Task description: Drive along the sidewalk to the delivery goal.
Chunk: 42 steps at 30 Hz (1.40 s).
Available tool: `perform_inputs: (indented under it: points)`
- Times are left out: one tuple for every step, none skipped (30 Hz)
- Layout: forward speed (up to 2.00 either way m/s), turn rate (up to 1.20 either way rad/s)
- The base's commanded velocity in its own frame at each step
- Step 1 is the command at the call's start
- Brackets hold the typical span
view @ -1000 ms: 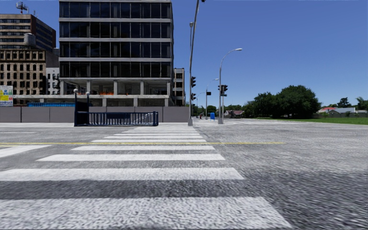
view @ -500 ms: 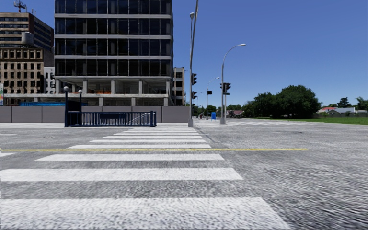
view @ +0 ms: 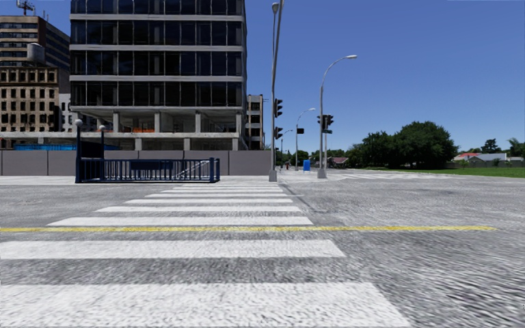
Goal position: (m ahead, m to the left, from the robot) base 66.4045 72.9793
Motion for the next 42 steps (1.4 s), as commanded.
perform_inputs:
  points:
    - [2.00,0.00]
    - [2.00,0.00]
    - [2.00,0.00]
    - [2.00,0.00]
    - [2.00,0.00]
    - [2.00,0.09]
    - [2.00,0.28]
    - [2.00,0.35]
    - [2.00,0.35]
    - [2.00,0.36]
    - [2.00,0.33]
    - [2.00,0.00]
    - [2.00,0.00]
    - [2.00,0.00]
    - [2.00,0.00]
    - [2.00,0.00]
    - [2.00,0.00]
    - [2.00,0.00]
    - [2.00,0.00]
    - [2.00,0.00]
    - [2.00,0.00]
    - [2.00,0.00]
    - [2.00,0.00]
    - [2.00,0.00]
    - [2.00,0.00]
    - [2.00,0.00]
    - [2.00,0.00]
    - [2.00,0.01]
    - [2.00,0.10]
    - [2.00,0.10]
    - [2.00,0.12]
    - [2.00,0.12]
    - [2.00,0.05]
    - [2.00,0.05]
    - [2.00,0.00]
    - [2.00,0.00]
    - [2.00,0.00]
    - [2.00,0.00]
    - [2.00,0.00]
    - [2.00,0.00]
    - [2.00,0.00]
    - [2.00,0.00]
